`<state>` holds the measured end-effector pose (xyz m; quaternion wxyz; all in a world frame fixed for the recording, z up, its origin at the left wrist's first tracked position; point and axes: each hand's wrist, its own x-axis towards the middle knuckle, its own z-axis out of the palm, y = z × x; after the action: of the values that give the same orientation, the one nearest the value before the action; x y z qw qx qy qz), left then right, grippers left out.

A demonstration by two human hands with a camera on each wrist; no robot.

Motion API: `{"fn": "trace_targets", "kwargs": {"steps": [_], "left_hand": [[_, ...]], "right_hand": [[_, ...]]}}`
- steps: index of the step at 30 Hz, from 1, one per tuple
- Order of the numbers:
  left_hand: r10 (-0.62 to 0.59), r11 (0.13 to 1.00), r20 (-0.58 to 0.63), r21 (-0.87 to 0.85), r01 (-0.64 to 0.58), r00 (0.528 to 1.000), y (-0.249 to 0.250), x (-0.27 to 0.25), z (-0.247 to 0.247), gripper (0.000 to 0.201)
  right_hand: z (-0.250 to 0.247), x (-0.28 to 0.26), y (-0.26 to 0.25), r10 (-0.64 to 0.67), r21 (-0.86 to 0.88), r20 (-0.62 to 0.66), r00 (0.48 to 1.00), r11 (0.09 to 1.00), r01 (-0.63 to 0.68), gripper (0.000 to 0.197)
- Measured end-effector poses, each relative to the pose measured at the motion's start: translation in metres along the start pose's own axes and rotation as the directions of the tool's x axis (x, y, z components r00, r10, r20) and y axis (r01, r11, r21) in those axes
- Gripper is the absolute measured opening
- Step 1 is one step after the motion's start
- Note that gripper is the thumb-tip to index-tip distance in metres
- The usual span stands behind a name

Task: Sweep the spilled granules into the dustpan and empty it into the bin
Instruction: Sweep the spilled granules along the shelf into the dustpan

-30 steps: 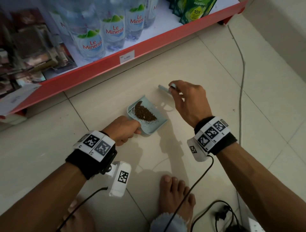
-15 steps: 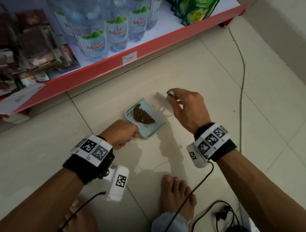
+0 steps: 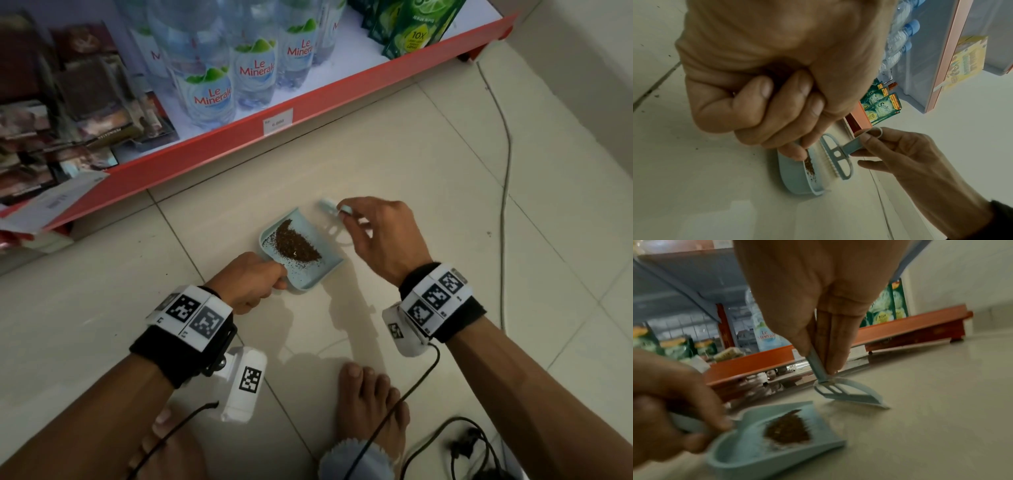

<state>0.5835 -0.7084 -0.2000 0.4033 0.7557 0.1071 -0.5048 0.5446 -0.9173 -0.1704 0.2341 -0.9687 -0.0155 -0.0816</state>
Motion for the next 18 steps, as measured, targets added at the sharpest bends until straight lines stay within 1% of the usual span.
{"fn": "trace_targets", "kwargs": {"steps": [1, 2, 4, 6, 8, 9, 11, 13, 15, 16, 18], "left_hand": [[0.003, 1.000, 0.002, -0.002, -0.003, 1.000, 0.000, -0.001, 0.000, 0.023], [0.003, 1.000, 0.003, -0.003, -0.003, 1.000, -0.001, -0.001, -0.001, 0.022], [0.000, 1.000, 0.000, -0.002, 0.000, 1.000, -0.003, -0.002, -0.001, 0.022], [-0.004, 1.000, 0.000, -0.002, 0.004, 1.000, -0.004, -0.002, -0.002, 0.022], [-0.010, 1.000, -0.002, 0.001, 0.010, 1.000, -0.005, -0.002, -0.002, 0.022], [-0.012, 1.000, -0.004, 0.003, 0.013, 1.000, -0.005, -0.002, -0.003, 0.021], [-0.016, 1.000, -0.006, 0.006, 0.016, 1.000, -0.006, -0.002, -0.003, 0.021], [-0.016, 1.000, -0.005, 0.006, 0.016, 1.000, -0.007, -0.002, -0.003, 0.021], [-0.017, 1.000, -0.003, 0.006, 0.017, 1.000, -0.008, -0.002, -0.004, 0.021], [-0.017, 1.000, -0.002, 0.005, 0.017, 1.000, -0.009, -0.002, -0.004, 0.021], [-0.017, 1.000, -0.003, 0.002, 0.017, 1.000, -0.010, -0.001, -0.006, 0.021]], "right_hand": [[0.002, -0.003, -0.004, -0.004, 0.081, 0.029, 1.000, 0.997, 0.002, 0.018], [0.003, -0.005, -0.007, 0.002, 0.159, 0.026, 1.000, 0.987, -0.006, 0.017], [0.002, -0.007, -0.011, 0.044, 0.253, -0.049, 0.998, 0.967, -0.030, 0.014], [-0.002, -0.003, -0.012, 0.071, 0.254, -0.144, 0.987, 0.967, -0.033, 0.013], [-0.006, 0.001, -0.008, 0.072, 0.199, -0.218, 0.973, 0.980, -0.028, 0.014], [-0.007, 0.004, -0.006, 0.075, 0.164, -0.233, 0.970, 0.986, -0.037, 0.015], [-0.007, 0.005, -0.002, 0.073, 0.068, -0.201, 0.977, 0.996, -0.060, 0.019], [-0.002, 0.002, -0.004, 0.052, 0.014, -0.096, 0.994, 0.999, -0.051, 0.021], [0.003, -0.006, -0.011, 0.053, 0.097, 0.004, 0.999, 0.994, -0.053, 0.020], [0.005, -0.009, -0.015, 0.069, 0.168, 0.020, 0.997, 0.983, -0.071, 0.018], [0.005, -0.012, -0.020, 0.103, 0.269, -0.025, 0.994, 0.959, -0.093, 0.014]]}}
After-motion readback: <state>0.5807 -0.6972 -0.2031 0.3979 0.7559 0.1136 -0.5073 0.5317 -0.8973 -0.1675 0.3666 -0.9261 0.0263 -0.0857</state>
